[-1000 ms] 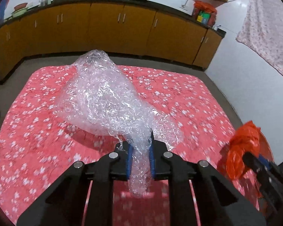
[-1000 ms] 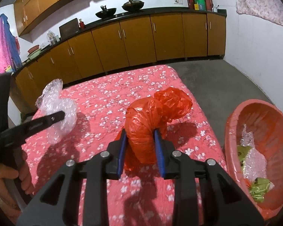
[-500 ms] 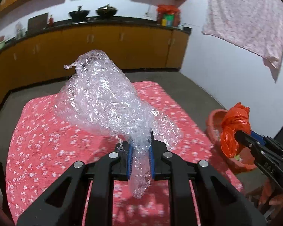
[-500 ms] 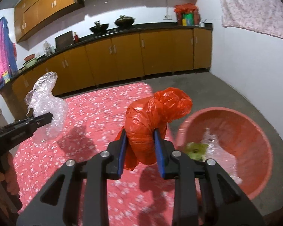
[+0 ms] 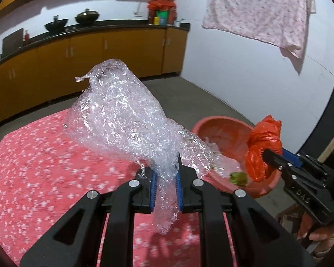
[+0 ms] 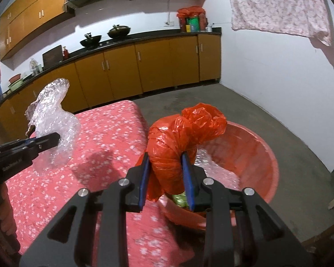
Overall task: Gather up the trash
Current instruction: 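Carry the red bag in the right gripper over the basket while the left carries the bubble wrap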
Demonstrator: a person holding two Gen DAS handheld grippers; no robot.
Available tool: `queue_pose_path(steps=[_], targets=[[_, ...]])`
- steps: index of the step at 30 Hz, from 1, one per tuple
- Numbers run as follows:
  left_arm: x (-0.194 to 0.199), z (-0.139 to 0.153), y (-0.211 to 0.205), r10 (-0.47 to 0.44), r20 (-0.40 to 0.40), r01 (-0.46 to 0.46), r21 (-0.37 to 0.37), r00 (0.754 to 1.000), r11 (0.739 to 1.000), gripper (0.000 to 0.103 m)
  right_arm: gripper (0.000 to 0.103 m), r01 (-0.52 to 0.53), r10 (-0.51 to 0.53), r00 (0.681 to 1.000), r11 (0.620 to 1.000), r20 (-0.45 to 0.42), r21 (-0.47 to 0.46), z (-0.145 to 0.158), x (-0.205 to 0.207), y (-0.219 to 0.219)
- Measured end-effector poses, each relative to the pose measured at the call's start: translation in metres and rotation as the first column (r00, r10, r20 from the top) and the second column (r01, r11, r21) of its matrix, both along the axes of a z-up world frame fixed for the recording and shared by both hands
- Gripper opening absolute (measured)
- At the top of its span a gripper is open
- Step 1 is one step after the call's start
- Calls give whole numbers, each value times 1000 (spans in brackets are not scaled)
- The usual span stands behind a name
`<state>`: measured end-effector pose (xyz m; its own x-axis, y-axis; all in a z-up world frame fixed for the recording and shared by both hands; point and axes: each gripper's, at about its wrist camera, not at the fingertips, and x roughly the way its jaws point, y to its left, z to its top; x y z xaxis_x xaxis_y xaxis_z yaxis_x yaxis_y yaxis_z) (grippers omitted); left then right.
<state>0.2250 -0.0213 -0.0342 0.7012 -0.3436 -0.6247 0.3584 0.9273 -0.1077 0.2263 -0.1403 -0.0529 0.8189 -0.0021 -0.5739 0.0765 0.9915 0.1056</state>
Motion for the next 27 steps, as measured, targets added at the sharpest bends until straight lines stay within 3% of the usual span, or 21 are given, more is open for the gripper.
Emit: queue_pose_path(steps=[11, 27], targets=[[2, -10, -52, -115, -27, 114, -20, 993, 993, 14, 28, 76, -76, 997, 997, 1, 12, -4, -9, -41], [19, -34, -97, -215, -88, 212, -42, 973, 976, 14, 28, 149, -148, 989, 988, -8, 34, -12, 6, -86]])
